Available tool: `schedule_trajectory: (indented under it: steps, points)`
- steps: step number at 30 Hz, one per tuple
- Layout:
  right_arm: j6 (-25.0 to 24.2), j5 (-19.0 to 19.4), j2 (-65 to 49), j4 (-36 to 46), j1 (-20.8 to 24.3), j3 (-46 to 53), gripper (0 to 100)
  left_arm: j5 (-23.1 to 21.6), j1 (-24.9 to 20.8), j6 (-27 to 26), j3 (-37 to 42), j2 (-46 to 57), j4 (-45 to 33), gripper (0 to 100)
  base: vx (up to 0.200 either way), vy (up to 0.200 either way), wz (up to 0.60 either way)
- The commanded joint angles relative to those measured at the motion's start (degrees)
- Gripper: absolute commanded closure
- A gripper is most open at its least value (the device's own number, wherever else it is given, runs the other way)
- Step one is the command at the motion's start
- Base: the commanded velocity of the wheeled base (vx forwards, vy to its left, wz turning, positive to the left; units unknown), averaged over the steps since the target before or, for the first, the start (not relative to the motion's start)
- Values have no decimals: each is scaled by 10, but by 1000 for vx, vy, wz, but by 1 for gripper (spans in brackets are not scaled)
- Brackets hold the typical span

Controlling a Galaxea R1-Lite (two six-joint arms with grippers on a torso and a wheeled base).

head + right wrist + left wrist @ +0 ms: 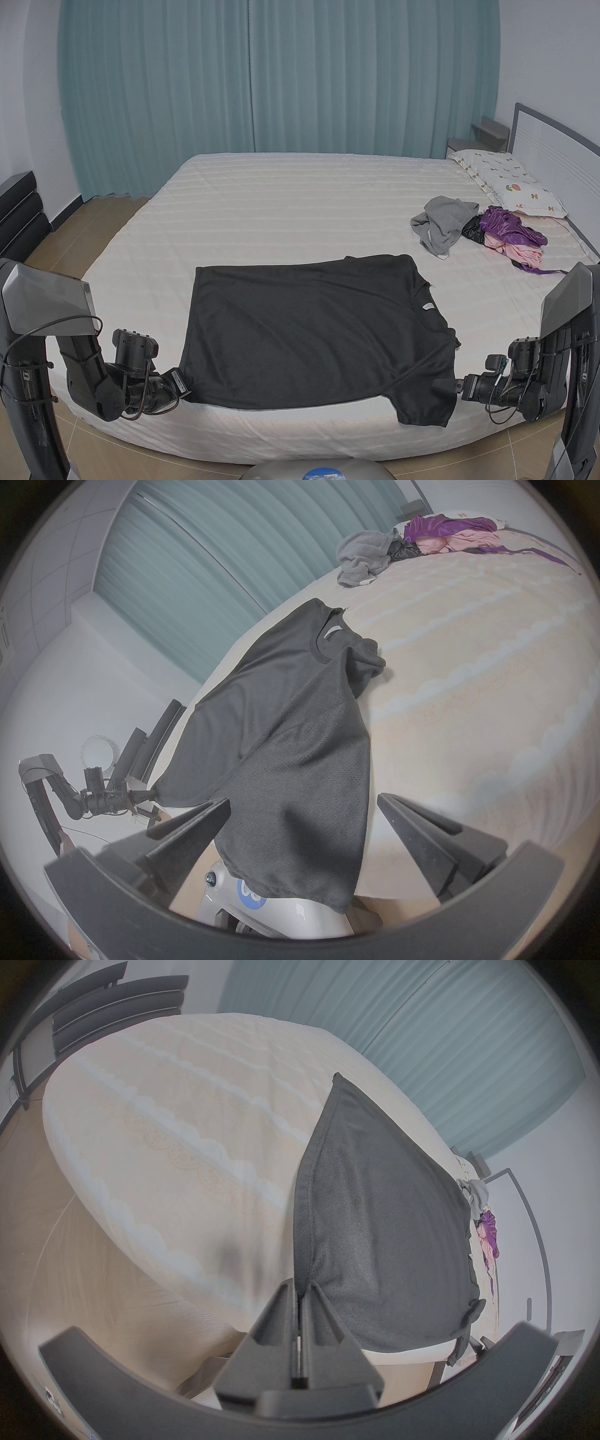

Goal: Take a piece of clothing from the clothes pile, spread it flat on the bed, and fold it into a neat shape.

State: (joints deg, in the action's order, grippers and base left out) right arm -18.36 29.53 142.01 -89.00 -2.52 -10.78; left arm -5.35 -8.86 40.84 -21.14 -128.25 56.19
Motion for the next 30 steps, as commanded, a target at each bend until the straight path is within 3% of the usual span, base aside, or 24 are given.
schedule_trajectory:
  steps: [1, 11, 12, 30]
  points:
    - [0, 0, 14, -8, 0, -3, 0, 0, 0, 0, 0, 0, 1, 100, 0, 0, 0]
    - [1, -3, 20, -8, 2, -11, 0, 0, 0, 0, 0, 0, 1, 100, 0, 0, 0]
    - [1, -4, 20, -8, 2, -11, 100, 0, 0, 0, 0, 0, 1, 100, 0, 0, 0]
    - [-1, 0, -13, -8, -18, 23, 100, 0, 0, 1, 0, 0, 1, 100, 0, 0, 0]
